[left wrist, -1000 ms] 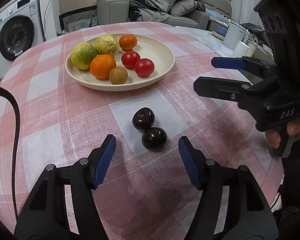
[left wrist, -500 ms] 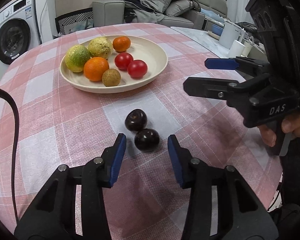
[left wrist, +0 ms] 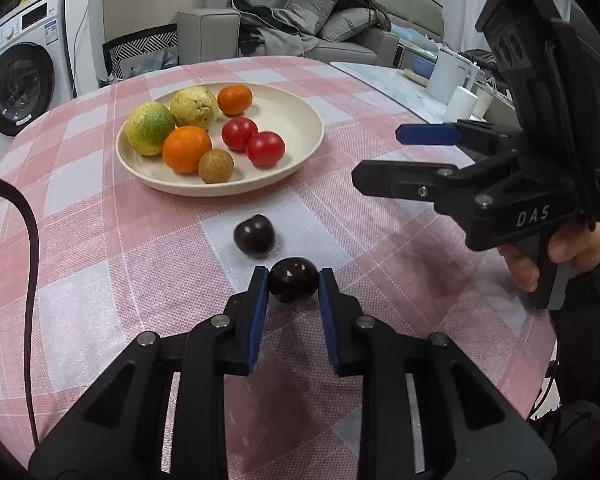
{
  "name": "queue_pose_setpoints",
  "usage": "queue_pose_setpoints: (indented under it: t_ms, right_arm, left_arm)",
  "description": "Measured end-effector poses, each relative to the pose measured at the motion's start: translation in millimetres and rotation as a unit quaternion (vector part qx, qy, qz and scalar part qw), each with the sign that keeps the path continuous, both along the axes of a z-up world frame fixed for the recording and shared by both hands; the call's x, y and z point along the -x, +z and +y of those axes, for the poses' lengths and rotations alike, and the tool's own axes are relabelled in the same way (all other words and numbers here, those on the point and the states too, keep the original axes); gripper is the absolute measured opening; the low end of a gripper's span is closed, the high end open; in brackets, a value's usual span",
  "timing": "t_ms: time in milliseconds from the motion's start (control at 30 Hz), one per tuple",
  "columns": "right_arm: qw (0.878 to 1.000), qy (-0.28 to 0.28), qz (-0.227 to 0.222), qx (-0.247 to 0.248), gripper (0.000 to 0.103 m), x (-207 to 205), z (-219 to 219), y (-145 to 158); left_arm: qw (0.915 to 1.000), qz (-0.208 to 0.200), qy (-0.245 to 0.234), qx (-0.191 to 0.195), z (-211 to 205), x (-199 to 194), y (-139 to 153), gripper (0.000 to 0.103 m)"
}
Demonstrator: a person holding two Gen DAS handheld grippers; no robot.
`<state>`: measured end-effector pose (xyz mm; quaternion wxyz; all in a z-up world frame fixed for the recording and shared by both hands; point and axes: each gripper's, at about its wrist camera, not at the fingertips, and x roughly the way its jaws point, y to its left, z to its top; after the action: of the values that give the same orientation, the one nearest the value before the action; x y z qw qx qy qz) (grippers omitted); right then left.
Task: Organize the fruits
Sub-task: 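Close the right tool on the other dark plum while the left tool holds its plum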
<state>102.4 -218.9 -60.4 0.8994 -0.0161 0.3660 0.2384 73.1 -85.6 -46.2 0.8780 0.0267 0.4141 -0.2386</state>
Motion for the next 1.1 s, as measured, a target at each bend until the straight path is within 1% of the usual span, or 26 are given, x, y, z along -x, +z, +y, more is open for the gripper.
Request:
queue_pose_setpoints:
  t_ms: [100,200,333,400,433,467,633,733,800,867,1033,1100]
  right_arm:
    - [1.000,-0.001,0.002,-0.001,0.103,-1,1,0]
    - [1.000,0.003,0.013,-0.008,0.103,-2,4,-2]
    - [0.999,0.013,0.030,-0.029,0.102,-2,11,-5]
    - [0.998,0.027,0.037,-0.032,0.093,0,19,-7]
    - [0.998,0.033,0.038,-0.031,0.082,1,23,-8]
    - [0.998,0.040,0.040,-0.028,0.078,2,28,-8]
    - [0.996,0.074,0.043,-0.028,0.078,9,51,-11]
    - [0.995,0.085,0.041,-0.018,0.077,12,63,-12]
    - [0.995,0.090,0.044,-0.014,0.073,12,70,-14]
    - [0.994,0.094,0.049,-0.009,0.062,10,76,-17]
    - [0.993,0.101,0.056,-0.004,0.056,6,89,-20]
    - [0.993,0.100,0.056,0.002,0.047,5,94,-21]
  left_arm:
    - [0.9999,-0.014,0.007,0.008,7,1,8,0.022]
    - [0.9989,-0.034,0.018,0.026,19,2,19,0.022]
    - [0.9967,-0.053,0.047,0.039,38,0,30,0.022]
    - [0.9955,-0.058,0.059,0.046,47,-1,34,0.022]
    - [0.9948,-0.061,0.067,0.047,51,-1,35,0.022]
    - [0.9941,-0.063,0.073,0.049,55,-2,36,0.022]
    - [0.9924,-0.065,0.091,0.052,67,-5,37,0.022]
    - [0.9917,-0.066,0.099,0.049,71,-5,36,0.022]
    - [0.9913,-0.065,0.103,0.050,72,-4,36,0.022]
    - [0.9908,-0.066,0.107,0.048,73,-3,36,0.022]
    - [0.9903,-0.068,0.112,0.048,74,-4,35,0.022]
    - [0.9902,-0.068,0.112,0.048,74,-4,35,0.022]
